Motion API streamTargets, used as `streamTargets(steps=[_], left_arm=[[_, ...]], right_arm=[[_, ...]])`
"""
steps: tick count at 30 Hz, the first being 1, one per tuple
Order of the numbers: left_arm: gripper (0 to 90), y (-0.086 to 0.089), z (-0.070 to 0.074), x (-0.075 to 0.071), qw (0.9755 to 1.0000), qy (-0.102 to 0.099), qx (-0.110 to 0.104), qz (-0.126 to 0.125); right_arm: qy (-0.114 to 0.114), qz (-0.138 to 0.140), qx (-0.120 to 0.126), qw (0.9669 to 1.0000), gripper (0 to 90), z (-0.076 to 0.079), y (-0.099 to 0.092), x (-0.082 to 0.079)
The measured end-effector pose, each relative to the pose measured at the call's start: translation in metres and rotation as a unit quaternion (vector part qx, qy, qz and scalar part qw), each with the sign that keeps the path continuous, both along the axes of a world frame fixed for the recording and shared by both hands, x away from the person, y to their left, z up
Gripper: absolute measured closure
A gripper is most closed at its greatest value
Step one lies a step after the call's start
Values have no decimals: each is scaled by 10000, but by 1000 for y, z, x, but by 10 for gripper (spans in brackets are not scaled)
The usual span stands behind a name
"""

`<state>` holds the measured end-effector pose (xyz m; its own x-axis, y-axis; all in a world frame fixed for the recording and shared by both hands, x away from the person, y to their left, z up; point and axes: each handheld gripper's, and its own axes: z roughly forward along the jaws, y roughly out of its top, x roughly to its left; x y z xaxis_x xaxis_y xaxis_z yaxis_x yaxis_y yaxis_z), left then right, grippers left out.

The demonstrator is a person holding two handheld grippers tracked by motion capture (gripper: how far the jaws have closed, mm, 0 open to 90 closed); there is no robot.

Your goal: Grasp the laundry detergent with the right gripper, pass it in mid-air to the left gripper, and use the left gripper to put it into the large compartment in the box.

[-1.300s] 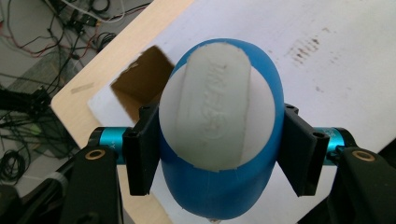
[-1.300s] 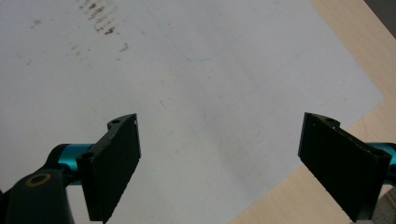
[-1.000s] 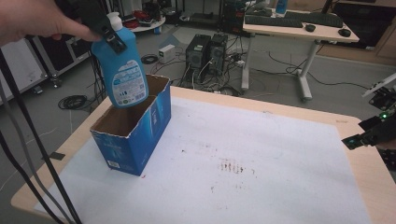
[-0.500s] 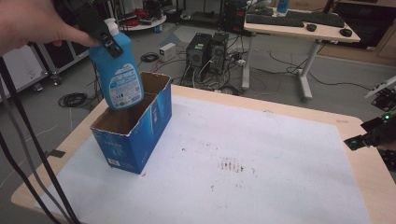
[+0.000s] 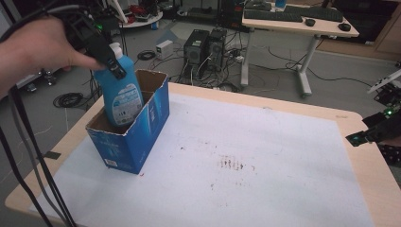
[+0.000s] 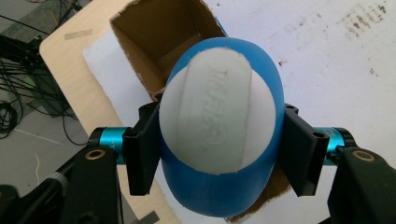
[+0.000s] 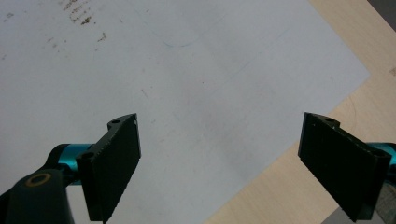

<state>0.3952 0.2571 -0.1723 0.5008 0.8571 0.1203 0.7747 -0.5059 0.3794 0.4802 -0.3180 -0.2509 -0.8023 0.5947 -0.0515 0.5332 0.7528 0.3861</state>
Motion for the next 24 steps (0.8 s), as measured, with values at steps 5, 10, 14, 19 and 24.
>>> streamTargets(steps=[5,10,14,19,24], left_arm=[[381,1,-21,1,9999,134,-78,27],[381,1,-39,3,9997,211,-87,47],[381,1,-49,4,9997,256,-33,45],[381,1,-62,6,9995,302,-31,46],[381,1,-76,8,9993,365,7,12]], right_arm=[[10,-7,-22,10000,126,0,1,-1],[-7,23,-13,10000,126,0,3,-2],[-10,63,-16,10000,126,-1,4,-2],[22,72,-1,10000,126,-1,5,-3],[43,90,-19,9999,126,-3,6,-3]])
